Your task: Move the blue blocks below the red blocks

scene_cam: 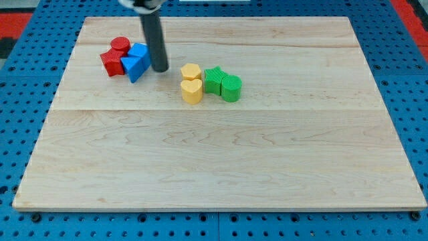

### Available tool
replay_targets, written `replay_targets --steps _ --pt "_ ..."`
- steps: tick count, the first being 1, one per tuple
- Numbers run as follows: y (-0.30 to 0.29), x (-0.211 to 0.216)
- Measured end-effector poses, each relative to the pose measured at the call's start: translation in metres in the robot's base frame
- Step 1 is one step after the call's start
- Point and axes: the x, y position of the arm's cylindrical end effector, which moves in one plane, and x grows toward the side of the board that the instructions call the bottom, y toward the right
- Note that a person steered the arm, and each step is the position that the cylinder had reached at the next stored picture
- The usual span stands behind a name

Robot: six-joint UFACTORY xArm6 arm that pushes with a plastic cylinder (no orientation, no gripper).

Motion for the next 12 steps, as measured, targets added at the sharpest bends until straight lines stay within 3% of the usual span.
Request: replay_targets --steps 1,2,4,9,10,12 --pt "0.021 -0.04" --pt "0.004 -0.056" --pt "-0.056 -0.054" --pt "-0.026 0.098" --pt "-0.035 0.11" --pt "-0.079 0.09"
